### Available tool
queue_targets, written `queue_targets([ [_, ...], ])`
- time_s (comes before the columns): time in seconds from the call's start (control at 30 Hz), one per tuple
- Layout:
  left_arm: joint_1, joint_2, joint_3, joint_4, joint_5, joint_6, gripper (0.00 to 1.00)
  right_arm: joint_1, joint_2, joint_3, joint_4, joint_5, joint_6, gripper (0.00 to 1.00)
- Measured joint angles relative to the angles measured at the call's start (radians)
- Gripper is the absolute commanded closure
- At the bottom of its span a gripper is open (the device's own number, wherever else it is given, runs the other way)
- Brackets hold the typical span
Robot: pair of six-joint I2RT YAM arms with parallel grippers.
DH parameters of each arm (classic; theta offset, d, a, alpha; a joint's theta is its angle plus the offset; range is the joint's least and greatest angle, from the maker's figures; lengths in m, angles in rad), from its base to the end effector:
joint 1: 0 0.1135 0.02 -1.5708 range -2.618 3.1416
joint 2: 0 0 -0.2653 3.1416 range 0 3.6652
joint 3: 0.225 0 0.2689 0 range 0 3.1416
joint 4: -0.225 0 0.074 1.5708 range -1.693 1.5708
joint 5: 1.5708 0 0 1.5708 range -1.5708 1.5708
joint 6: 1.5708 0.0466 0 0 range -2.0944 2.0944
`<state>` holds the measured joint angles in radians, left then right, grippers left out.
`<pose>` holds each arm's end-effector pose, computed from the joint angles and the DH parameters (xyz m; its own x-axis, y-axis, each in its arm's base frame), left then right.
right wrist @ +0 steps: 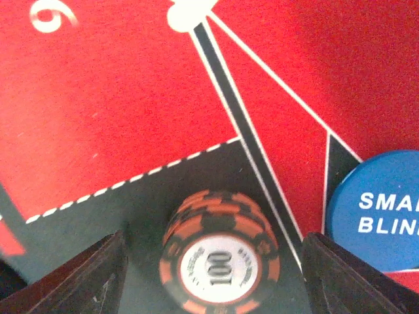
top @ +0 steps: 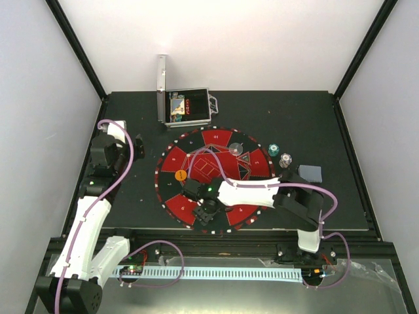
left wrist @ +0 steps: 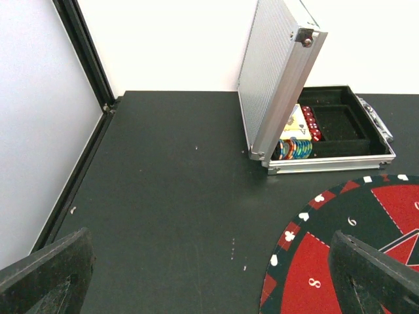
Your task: Distribute texas hold em gaming equipment
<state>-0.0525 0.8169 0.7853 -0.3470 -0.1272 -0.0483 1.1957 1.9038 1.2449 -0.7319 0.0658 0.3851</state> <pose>0.2140 -0.0053 0.3142 -0.3655 -0.0287 -0.9304 -0.0834 0.9965 0.0020 0.1392 0.3453 0.1326 -0.6812 -0.7069 -0.1902 -0.7211 0.6928 0.0073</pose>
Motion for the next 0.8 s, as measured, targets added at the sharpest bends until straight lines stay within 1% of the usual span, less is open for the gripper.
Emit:
queue_targets([
  [0.07, 0.000, 0.000, 0.000, 0.000, -0.001, 0.000, 0.01, 0.001, -0.026, -0.012, -0.001, -0.011, -0.006, 0.22],
  [0.17, 0.000, 0.000, 0.000, 0.000, -0.002, 0.000, 0.01, 0.000, -0.118, -0.029, -0.019, -0.022, -0.012, 0.18],
  [0.27, 0.000, -0.006, 0.000, 0.000, -0.005, 0.000, 0.01, -0.013, -0.251, -0.031, -0.048, -0.014, -0.011, 0.18],
  [0.33, 0.000, -0.016, 0.000, 0.000, -0.007, 0.000, 0.01, -0.051, -0.346, -0.050, -0.058, -0.008, -0.003, 0.18],
  [0.4, -0.001, -0.024, 0.000, 0.001, -0.009, 0.000, 0.01, -0.140, -0.431, -0.102, -0.057, 0.003, 0.007, 0.18],
  [0.5, -0.001, -0.027, 0.000, 0.001, -0.012, 0.000, 0.01, -0.344, -0.508, -0.214, -0.059, 0.024, 0.019, 0.18],
  [0.57, -0.002, -0.027, 0.000, 0.000, -0.014, 0.000, 0.01, -0.501, -0.518, -0.283, -0.070, 0.053, 0.023, 0.18],
  [0.7, -0.002, -0.027, 0.000, 0.000, -0.016, 0.000, 0.01, -0.729, -0.523, -0.361, -0.076, 0.096, 0.021, 0.17],
  [0.8, -0.002, -0.027, 0.000, 0.000, -0.019, 0.000, 0.01, -0.829, -0.529, -0.380, -0.075, 0.115, 0.016, 0.15],
])
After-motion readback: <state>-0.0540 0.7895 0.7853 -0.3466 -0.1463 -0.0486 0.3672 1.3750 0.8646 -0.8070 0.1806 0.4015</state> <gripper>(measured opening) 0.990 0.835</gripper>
